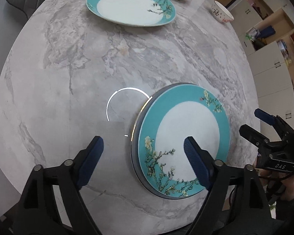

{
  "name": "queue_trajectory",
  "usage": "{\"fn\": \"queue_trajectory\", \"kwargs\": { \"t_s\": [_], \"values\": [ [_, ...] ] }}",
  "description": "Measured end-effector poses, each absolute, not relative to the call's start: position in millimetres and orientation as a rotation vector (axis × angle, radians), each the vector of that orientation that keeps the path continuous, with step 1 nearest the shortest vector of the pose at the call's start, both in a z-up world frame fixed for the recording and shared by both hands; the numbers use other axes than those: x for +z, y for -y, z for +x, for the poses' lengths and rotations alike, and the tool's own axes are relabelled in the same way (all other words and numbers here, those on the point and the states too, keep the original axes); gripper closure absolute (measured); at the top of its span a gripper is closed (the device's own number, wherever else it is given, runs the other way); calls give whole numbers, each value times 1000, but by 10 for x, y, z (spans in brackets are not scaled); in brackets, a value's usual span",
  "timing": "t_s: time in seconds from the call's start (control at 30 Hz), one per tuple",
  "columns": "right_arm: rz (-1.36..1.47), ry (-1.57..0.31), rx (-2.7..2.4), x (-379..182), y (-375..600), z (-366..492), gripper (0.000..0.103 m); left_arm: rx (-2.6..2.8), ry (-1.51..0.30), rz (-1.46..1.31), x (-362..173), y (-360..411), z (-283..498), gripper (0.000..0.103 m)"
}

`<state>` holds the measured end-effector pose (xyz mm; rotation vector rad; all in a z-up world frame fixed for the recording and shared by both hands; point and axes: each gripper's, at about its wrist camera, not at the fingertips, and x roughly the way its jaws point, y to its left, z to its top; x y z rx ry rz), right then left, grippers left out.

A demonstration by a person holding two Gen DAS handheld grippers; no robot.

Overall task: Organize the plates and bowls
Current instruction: 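Move the left tool to the larger teal floral plate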

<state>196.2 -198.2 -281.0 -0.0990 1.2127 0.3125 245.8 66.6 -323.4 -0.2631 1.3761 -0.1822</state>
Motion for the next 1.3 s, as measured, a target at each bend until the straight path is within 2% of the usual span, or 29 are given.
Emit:
{"fn": "queue_trajectory", "kwargs": {
  "t_s": [0.03,0.2,0.33,0.57,0.7,0.87,1.0,1.3],
  "values": [
    [-104,-1215,326,-2792,2006,2014,0,-170,-1359,-290,-3198,-741,2489,0],
    [-78,-1221,351,-2729,2129,2301,0,-77,-1183,-304,-2903,-1071,2757,0],
    [-42,-1198,379,-2674,2095,2629,0,-14,-1129,-311,-2805,-1319,3147,0],
    [74,-1110,487,-2596,1900,3440,0,47,-1122,-357,-2851,-1538,3801,0],
    [215,-1189,499,-2759,1824,4054,0,67,-1154,-355,-2967,-1606,4176,0],
    [197,-1291,515,-3072,1530,4562,0,126,-1206,-311,-3204,-1666,4624,0],
    [187,-1356,496,-3286,1382,4799,0,164,-1199,-273,-3329,-1698,4807,0],
    [211,-1359,577,-3481,1102,4991,0,117,-1187,-254,-3472,-1652,5064,1]
  ]
}}
